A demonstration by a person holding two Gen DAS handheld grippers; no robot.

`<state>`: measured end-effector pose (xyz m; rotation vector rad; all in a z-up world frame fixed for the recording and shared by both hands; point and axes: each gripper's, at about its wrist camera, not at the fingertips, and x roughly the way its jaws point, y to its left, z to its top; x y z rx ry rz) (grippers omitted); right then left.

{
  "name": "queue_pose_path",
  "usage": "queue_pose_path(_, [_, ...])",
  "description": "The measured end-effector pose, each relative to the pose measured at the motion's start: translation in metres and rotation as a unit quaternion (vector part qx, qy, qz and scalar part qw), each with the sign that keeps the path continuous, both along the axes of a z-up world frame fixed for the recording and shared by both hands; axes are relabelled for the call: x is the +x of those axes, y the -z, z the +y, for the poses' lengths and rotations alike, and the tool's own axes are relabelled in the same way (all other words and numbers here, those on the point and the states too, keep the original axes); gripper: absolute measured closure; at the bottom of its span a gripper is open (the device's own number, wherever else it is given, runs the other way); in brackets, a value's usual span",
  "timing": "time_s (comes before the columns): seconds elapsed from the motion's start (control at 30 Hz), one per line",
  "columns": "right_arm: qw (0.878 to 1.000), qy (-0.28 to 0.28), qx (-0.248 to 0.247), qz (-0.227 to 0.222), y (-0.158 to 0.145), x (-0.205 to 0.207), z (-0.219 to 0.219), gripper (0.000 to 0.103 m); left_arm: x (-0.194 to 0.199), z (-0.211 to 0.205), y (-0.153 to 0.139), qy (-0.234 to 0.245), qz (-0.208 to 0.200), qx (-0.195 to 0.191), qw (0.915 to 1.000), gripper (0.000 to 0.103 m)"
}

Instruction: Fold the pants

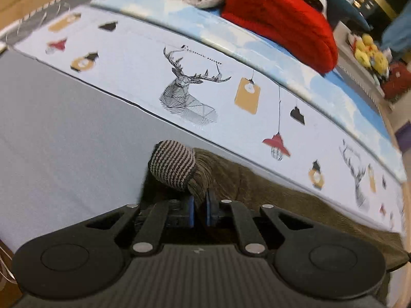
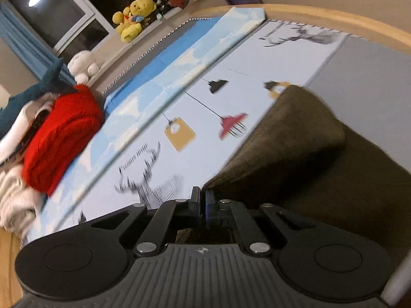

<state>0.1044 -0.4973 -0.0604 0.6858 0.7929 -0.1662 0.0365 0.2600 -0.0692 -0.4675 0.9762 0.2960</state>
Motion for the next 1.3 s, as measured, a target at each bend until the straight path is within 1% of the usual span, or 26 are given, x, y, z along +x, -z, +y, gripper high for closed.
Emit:
queue_pose_path(0.1, [0.999, -0.002, 0.017, 0.049, 0.022, -0.048, -0.003, 0.100, -0.011, 0.003, 0.011, 0.018, 0.035, 0.015, 0.9991, 0.094])
queue_pose_path(0.13, [0.997, -0.005, 0.025, 0.073, 0.033, -0.058, -0.005, 0.100, -0.012, 0.003, 0.017, 0.027, 0.052, 0.024, 0.9980, 0.094])
queue_pose_path(0.17, [0.993, -0.016, 0.038, 0.111, 0.049, -0.066, -0.007, 0.100, -0.012, 0.002, 0.023, 0.037, 0.073, 0.033, 0.9961, 0.094])
queue_pose_path(0.2, [0.989, -0.028, 0.050, 0.138, 0.062, -0.072, -0.010, 0.100, -0.013, 0.003, 0.032, 0.051, 0.097, 0.033, 0.9934, 0.094])
queue_pose_path(0.23, [0.984, -0.032, 0.061, 0.161, 0.072, -0.076, -0.015, 0.100, -0.011, 0.003, 0.039, 0.061, 0.116, 0.020, 0.9911, 0.093])
queue_pose_path(0.27, [0.983, -0.029, 0.069, 0.169, 0.077, -0.079, -0.021, 0.100, -0.011, 0.003, 0.044, 0.066, 0.131, 0.014, 0.9891, 0.092])
queue_pose_path(0.3, [0.984, -0.017, 0.067, 0.163, 0.075, -0.081, -0.034, 0.099, -0.009, 0.001, 0.046, 0.071, 0.140, 0.023, 0.9873, 0.088])
queue_pose_path(0.37, [0.989, 0.025, 0.029, 0.140, 0.063, -0.082, -0.063, 0.098, -0.009, 0.001, 0.044, 0.070, 0.134, 0.023, 0.9882, 0.085])
queue_pose_path(0.4, [0.990, 0.048, 0.019, 0.132, 0.059, -0.082, -0.077, 0.098, -0.009, 0.003, 0.043, 0.062, 0.129, 0.012, 0.9897, 0.079])
queue_pose_path(0.43, [0.989, 0.072, 0.016, 0.125, 0.056, -0.083, -0.092, 0.098, -0.010, 0.004, 0.043, 0.056, 0.127, 0.006, 0.9904, 0.069])
queue_pose_path(0.47, [0.988, 0.092, 0.018, 0.124, 0.057, -0.081, -0.108, 0.098, -0.009, 0.007, 0.043, 0.046, 0.127, 0.003, 0.9908, 0.067])
queue_pose_path(0.57, [0.983, 0.124, 0.030, 0.133, 0.067, -0.078, -0.139, 0.098, -0.008, 0.015, 0.045, 0.021, 0.129, -0.019, 0.9912, 0.066])
queue_pose_path(0.6, [0.982, 0.128, 0.037, 0.134, 0.072, -0.077, -0.147, 0.096, -0.008, 0.018, 0.047, 0.014, 0.131, -0.026, 0.9909, 0.066])
queue_pose_path(0.67, [0.978, 0.135, 0.068, 0.145, 0.086, -0.074, -0.156, 0.085, -0.006, 0.018, 0.049, 0.010, 0.136, -0.027, 0.9903, 0.066])
queue_pose_path(0.7, [0.975, 0.136, 0.089, 0.153, 0.095, -0.074, -0.157, 0.080, -0.005, 0.018, 0.049, 0.011, 0.137, -0.024, 0.9903, 0.066])
queue_pose_path(0.77, [0.970, 0.132, 0.111, 0.170, 0.109, -0.070, -0.156, 0.080, -0.004, 0.015, 0.049, 0.017, 0.138, -0.017, 0.9901, 0.064])
queue_pose_path(0.8, [0.971, 0.123, 0.106, 0.174, 0.111, -0.067, -0.152, 0.080, -0.003, 0.015, 0.050, 0.019, 0.139, -0.016, 0.9900, 0.063])
queue_pose_path(0.9, [0.977, 0.099, 0.063, 0.175, 0.110, -0.054, -0.141, 0.080, 0.000, 0.012, 0.051, 0.025, 0.143, -0.009, 0.9893, 0.063])
queue_pose_path(0.97, [0.982, 0.084, 0.041, 0.165, 0.105, -0.044, -0.132, 0.080, 0.001, 0.011, 0.053, 0.028, 0.144, -0.006, 0.9892, 0.063])
queue_pose_path(1.0, [0.986, 0.071, 0.034, 0.144, 0.098, -0.039, -0.127, 0.080, 0.001, 0.010, 0.053, 0.030, 0.145, -0.003, 0.9889, 0.063])
queue_pose_path(1.07, [0.997, 0.017, 0.025, 0.067, 0.081, -0.027, -0.113, 0.080, 0.001, 0.010, 0.055, 0.033, 0.148, -0.001, 0.9884, 0.063])
queue_pose_path(1.1, [0.999, -0.002, 0.016, 0.037, 0.075, -0.024, -0.109, 0.081, 0.001, 0.011, 0.055, 0.034, 0.149, -0.001, 0.9883, 0.063])
queue_pose_path(1.13, [1.000, -0.008, 0.001, 0.024, 0.071, -0.020, -0.104, 0.081, 0.001, 0.011, 0.056, 0.033, 0.149, -0.002, 0.9883, 0.062])
queue_pose_path(1.2, [0.998, 0.009, -0.024, 0.055, 0.076, -0.014, -0.103, 0.080, 0.002, 0.011, 0.056, 0.031, 0.150, -0.003, 0.9882, 0.061])
queue_pose_path(1.23, [0.996, 0.023, -0.021, 0.085, 0.084, -0.013, -0.105, 0.079, 0.002, 0.011, 0.056, 0.031, 0.150, -0.003, 0.9882, 0.061])
queue_pose_path(1.3, [0.993, 0.036, 0.003, 0.109, 0.095, -0.011, -0.110, 0.076, 0.002, 0.011, 0.056, 0.032, 0.150, -0.003, 0.9882, 0.060])
